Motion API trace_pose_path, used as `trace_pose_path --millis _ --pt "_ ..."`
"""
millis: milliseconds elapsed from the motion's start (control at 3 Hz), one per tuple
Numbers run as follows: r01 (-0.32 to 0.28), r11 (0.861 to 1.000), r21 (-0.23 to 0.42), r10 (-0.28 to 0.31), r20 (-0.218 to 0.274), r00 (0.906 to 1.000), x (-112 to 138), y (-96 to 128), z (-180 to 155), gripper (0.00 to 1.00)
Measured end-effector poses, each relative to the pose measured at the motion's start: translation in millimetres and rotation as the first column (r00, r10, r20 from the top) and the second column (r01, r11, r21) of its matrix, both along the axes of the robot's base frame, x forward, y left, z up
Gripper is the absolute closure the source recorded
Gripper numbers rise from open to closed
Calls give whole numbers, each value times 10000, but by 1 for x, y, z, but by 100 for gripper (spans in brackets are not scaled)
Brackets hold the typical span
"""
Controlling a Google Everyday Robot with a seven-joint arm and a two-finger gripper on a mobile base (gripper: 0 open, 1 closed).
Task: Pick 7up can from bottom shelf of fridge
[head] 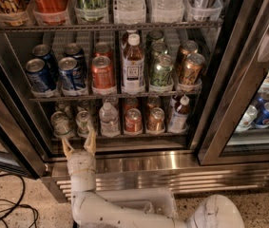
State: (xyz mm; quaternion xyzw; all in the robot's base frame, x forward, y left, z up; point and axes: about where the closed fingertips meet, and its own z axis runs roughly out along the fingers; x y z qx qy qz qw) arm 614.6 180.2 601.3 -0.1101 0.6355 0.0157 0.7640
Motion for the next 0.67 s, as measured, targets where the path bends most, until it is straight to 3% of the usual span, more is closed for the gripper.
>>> trace_pose_path --millis 333,667 --pt "934 9956 -124 -927 490 9945 6 -9 2 27" --pt "1414 9900 7 -1412 531 9886 12 -15 2 28"
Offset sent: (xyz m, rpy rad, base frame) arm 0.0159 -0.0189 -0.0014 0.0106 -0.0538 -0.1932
